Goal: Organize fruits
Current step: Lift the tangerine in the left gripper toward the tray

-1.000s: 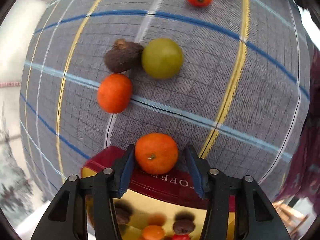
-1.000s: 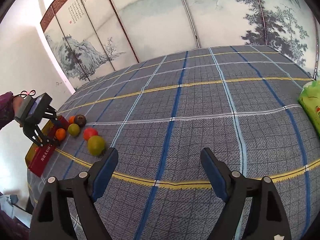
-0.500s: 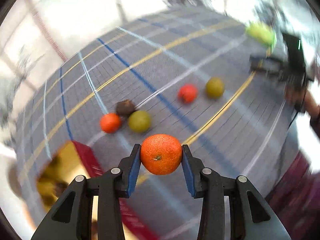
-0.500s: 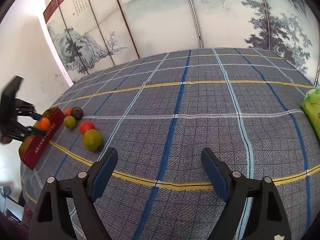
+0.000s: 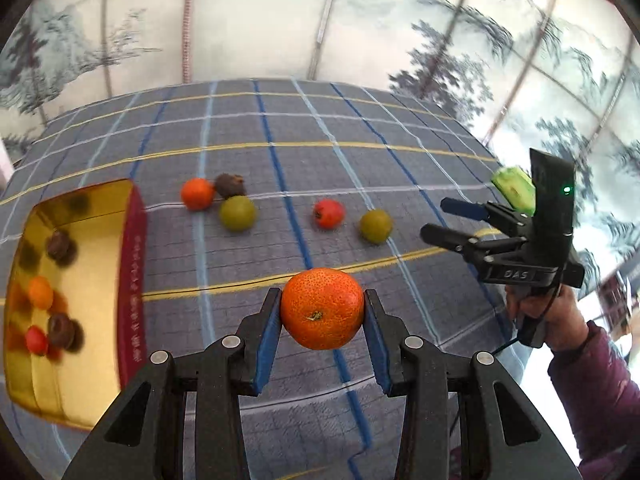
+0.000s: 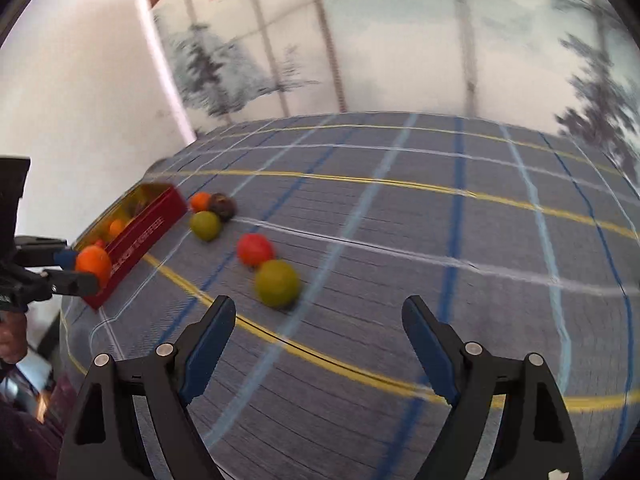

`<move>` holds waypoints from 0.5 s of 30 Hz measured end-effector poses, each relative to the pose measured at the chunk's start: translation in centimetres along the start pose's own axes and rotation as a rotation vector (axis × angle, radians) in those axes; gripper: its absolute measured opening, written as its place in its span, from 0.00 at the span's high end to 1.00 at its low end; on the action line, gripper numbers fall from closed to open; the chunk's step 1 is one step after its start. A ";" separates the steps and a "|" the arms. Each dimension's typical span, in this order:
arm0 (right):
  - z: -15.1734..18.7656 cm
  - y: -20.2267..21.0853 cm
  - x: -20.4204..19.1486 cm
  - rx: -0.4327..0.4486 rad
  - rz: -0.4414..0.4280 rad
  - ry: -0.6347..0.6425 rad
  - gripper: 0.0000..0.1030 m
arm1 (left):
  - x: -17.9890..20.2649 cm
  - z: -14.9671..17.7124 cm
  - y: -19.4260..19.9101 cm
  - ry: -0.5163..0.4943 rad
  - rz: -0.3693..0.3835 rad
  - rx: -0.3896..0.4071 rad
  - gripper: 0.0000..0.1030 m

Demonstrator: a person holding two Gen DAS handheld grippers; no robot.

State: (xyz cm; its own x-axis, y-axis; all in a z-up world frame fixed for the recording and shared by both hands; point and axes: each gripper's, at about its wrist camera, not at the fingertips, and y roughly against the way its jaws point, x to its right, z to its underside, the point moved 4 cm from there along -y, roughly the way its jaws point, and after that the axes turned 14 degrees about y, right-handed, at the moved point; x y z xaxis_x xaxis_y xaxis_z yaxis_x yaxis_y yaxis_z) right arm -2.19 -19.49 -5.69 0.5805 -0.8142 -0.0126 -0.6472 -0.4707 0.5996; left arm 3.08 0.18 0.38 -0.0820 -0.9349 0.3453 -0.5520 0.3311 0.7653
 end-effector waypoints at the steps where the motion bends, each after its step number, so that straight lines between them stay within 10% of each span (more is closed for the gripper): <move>1: -0.3 -0.6 -0.4 -0.009 -0.005 0.010 0.19 | -0.3 0.0 0.3 0.006 -0.014 0.008 0.60; 10: -1.5 -5.7 -1.6 -0.120 -0.013 0.064 0.20 | -4.0 0.5 3.0 0.100 -0.076 0.071 0.60; 15: -1.3 -7.8 -2.0 -0.185 -0.019 0.080 0.61 | -7.2 1.3 5.2 0.164 -0.117 0.120 0.60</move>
State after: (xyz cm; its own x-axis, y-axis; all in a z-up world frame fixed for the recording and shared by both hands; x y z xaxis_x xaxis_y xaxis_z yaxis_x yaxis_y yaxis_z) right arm 2.37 -13.73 -9.32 0.6337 -0.7728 0.0337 -0.5384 -0.4094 0.7366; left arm -0.25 8.46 1.19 0.1187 -0.9294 0.3494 -0.6456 0.1951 0.7383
